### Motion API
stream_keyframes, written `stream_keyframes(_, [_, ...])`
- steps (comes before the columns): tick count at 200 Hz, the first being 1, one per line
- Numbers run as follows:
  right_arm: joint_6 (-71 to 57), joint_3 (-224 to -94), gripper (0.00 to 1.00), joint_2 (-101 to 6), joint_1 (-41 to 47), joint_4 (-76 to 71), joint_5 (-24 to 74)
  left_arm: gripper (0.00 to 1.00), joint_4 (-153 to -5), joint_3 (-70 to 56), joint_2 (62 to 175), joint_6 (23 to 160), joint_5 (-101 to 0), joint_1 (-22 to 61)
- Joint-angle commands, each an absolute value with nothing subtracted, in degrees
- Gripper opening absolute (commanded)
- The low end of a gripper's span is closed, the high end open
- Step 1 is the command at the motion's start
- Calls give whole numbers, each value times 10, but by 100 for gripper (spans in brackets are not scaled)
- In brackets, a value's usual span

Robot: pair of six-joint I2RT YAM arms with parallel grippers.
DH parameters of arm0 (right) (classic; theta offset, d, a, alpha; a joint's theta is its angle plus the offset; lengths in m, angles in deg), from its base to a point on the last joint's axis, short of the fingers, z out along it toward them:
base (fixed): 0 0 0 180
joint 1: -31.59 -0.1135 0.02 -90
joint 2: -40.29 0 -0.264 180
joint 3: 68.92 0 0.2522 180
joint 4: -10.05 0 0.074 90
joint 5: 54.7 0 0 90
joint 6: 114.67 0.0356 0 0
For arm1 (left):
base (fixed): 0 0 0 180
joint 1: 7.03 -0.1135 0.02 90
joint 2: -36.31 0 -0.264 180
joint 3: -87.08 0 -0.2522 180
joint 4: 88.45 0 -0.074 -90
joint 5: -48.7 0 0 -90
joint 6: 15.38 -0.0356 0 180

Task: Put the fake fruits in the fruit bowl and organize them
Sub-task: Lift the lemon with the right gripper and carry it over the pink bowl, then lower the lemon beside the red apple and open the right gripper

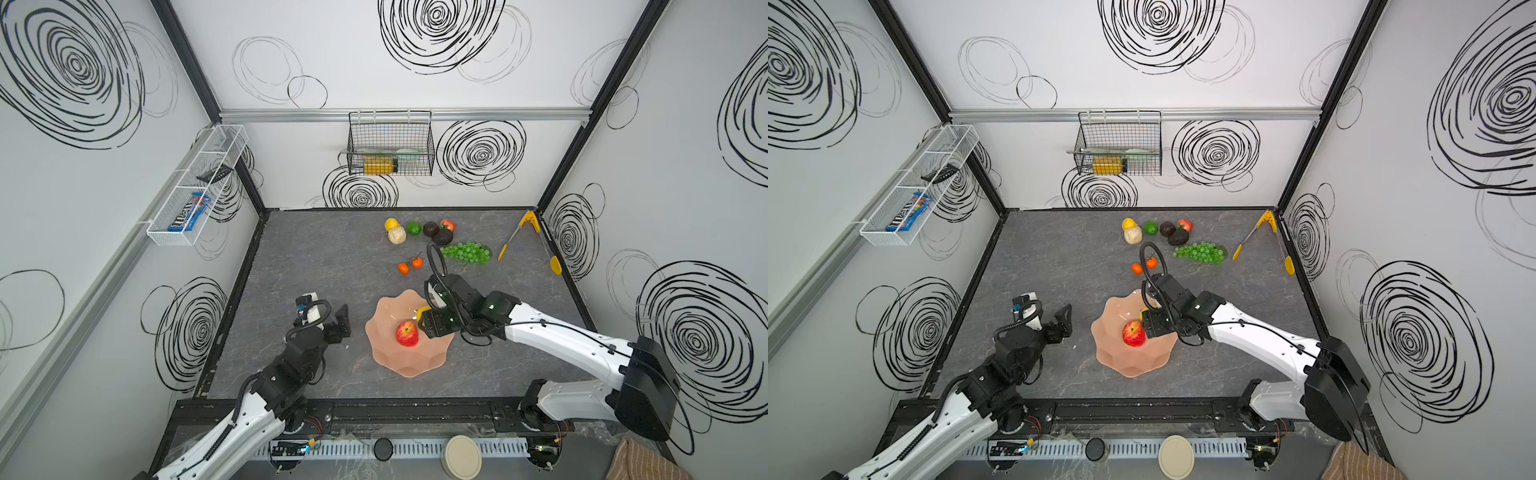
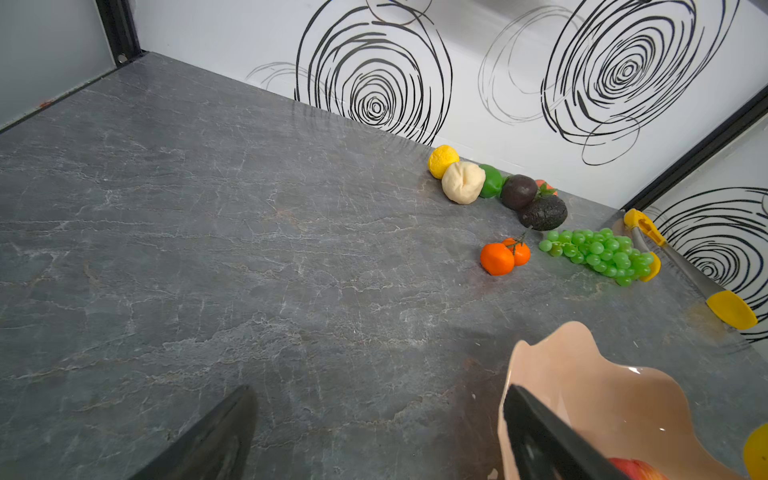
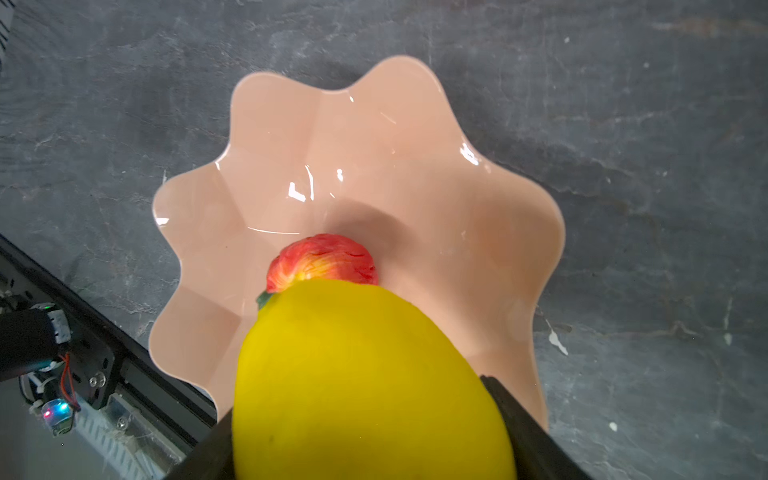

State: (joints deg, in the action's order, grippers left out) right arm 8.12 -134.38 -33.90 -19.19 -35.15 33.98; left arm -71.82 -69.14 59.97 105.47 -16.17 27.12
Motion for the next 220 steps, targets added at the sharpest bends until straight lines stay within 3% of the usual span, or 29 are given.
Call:
stream_keyframes(1, [148,-1342,62,-350,-206,-323,357,96,-740,-690,593,1057,-170,266])
stream_keyframes(97, [211,-1333,62,-404,-212,-311,418,96,-735,-691,579,1056,-176,265])
stream_keyframes(220, [206,-1350,65,-484,-232,-285,421,96,-735,-692,578,1057,-177,263])
